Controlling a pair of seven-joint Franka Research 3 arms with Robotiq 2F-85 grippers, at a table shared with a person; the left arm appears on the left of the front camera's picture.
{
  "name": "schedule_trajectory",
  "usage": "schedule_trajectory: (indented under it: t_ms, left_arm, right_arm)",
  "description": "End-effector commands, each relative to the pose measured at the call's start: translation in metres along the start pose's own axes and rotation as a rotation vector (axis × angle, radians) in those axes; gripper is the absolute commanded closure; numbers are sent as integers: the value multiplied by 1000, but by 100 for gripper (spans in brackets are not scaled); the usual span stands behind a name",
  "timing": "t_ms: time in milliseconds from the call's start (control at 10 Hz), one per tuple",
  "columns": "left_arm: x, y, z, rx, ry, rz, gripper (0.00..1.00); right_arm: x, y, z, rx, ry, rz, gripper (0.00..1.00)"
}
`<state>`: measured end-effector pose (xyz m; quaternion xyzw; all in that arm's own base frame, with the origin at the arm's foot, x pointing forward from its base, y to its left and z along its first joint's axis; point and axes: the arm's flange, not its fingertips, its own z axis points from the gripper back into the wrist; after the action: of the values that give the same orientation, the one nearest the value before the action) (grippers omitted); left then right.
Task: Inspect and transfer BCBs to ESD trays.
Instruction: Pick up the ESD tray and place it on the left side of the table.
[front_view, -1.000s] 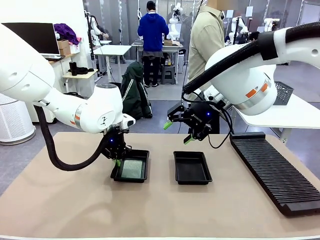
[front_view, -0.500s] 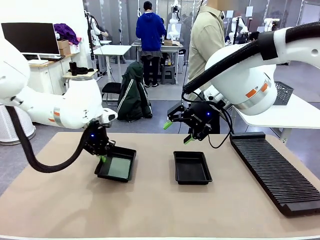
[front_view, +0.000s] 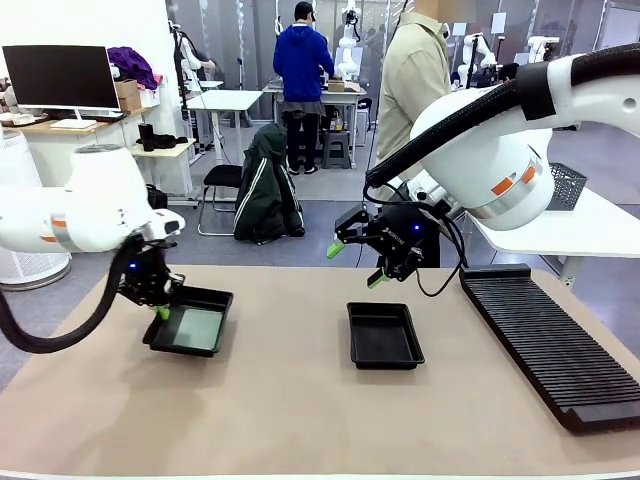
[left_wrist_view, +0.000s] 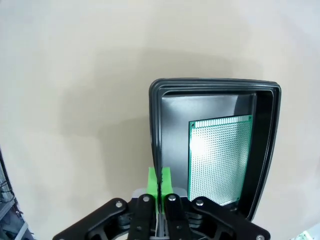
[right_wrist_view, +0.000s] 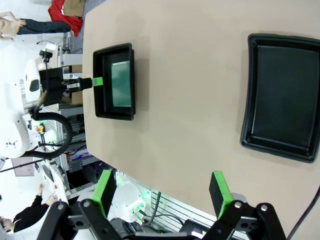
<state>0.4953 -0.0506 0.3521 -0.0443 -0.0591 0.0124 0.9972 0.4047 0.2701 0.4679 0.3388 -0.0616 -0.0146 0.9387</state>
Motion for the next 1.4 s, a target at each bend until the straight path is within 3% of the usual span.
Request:
schedule_trajectory:
  t_ms: [0, 600, 1300]
  left_arm:
    - [-6, 37, 5, -52, 11, 3, 97]
    - [-14, 147, 5, -145, -7, 2, 97]
    - [-18, 175, -11, -165, -18, -20, 97]
  right_arm:
    - [0, 0, 0, -1, 0, -8, 0]
    - [0, 0, 0, -1, 0, -8, 0]
    - [0, 0, 0, -1, 0, -8, 0]
